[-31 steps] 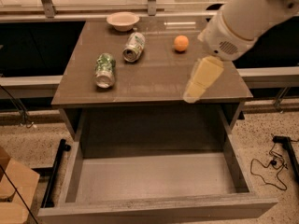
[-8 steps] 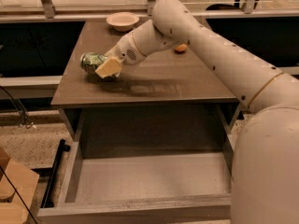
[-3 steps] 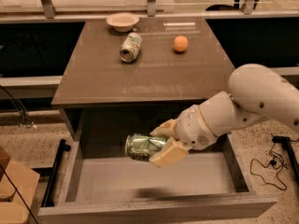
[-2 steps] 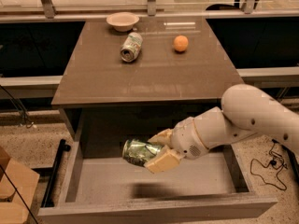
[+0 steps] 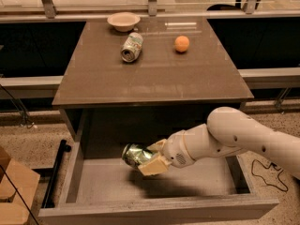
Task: Place green can into top drawer
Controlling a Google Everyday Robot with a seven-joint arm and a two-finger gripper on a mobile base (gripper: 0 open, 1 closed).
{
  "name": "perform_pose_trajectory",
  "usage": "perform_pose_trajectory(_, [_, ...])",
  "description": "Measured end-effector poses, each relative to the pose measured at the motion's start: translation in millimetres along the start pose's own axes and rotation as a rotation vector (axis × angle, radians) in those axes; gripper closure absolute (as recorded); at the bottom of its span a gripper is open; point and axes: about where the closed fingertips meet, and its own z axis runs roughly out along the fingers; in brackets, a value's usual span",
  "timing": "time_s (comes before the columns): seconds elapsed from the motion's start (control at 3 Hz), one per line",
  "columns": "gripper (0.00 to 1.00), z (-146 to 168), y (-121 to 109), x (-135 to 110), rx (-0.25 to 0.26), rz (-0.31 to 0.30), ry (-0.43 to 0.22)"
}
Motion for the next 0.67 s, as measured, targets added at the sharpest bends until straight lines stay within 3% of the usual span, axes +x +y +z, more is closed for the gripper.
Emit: perform_pose_trajectory(0.67, [0.41,31.9,-15.8,38.2,0.079,0.227,0.033])
